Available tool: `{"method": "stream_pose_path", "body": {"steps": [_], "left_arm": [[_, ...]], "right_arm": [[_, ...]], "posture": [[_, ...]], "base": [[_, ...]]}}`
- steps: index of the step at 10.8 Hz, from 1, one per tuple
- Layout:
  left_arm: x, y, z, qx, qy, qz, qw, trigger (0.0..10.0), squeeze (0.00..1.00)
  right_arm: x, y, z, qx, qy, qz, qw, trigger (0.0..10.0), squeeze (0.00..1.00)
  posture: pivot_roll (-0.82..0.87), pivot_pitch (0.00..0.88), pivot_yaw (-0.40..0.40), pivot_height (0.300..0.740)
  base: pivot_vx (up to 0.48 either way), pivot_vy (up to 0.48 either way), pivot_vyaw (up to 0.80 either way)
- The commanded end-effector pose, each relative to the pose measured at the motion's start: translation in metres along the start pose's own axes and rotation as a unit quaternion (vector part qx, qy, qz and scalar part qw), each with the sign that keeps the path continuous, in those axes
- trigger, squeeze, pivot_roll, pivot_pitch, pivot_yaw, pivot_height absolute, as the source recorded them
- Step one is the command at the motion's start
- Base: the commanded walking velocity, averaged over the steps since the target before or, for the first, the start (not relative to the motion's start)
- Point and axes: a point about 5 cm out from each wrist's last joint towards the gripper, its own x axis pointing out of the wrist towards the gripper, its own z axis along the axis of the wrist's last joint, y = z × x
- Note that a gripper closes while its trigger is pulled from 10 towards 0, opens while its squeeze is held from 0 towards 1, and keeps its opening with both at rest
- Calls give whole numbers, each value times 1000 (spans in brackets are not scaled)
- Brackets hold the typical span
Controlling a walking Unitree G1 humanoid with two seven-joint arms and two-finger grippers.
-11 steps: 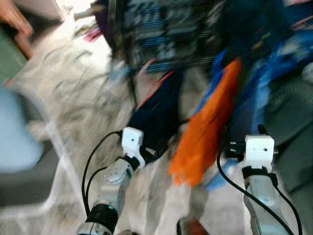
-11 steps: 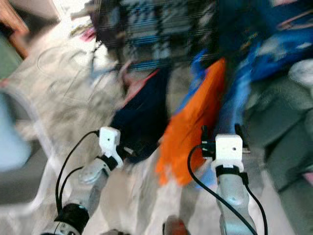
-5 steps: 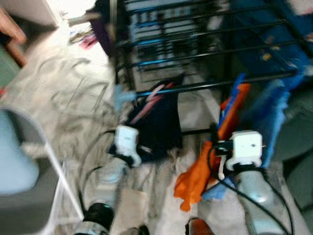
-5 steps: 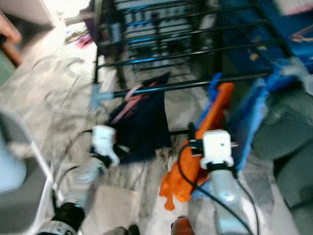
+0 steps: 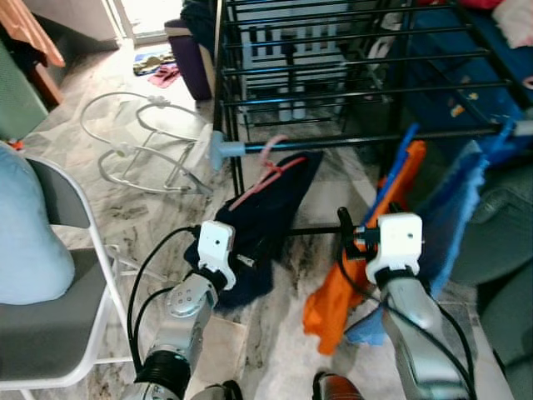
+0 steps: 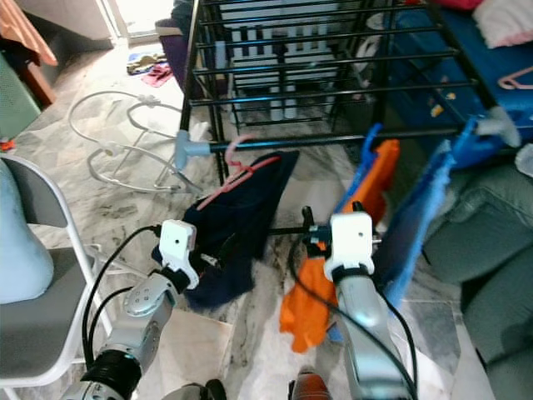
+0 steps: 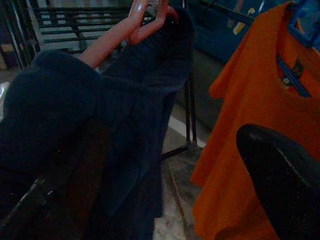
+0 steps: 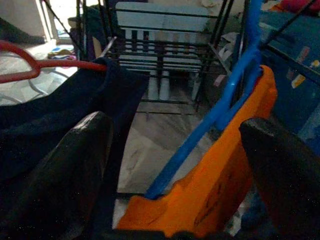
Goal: Hang hanger
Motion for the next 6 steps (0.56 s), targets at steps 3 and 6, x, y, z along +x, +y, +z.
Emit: {"method": "stream_pose_path", "body": {"steps": [3, 6], "left_arm": [[-6, -2, -1, 30, -4, -33, 999, 10000, 0], [-9, -3, -4, 35, 0, -38, 999, 10000, 0]], "right_arm": [[5, -4, -11, 8, 45, -28, 999, 10000, 0], [17, -4, -26, 18, 97, -39, 994, 10000, 0]], "posture": [[-231, 171, 76, 740], [-227, 182, 84, 740]], "base": [[0, 0, 0], [0, 0, 0]]}}
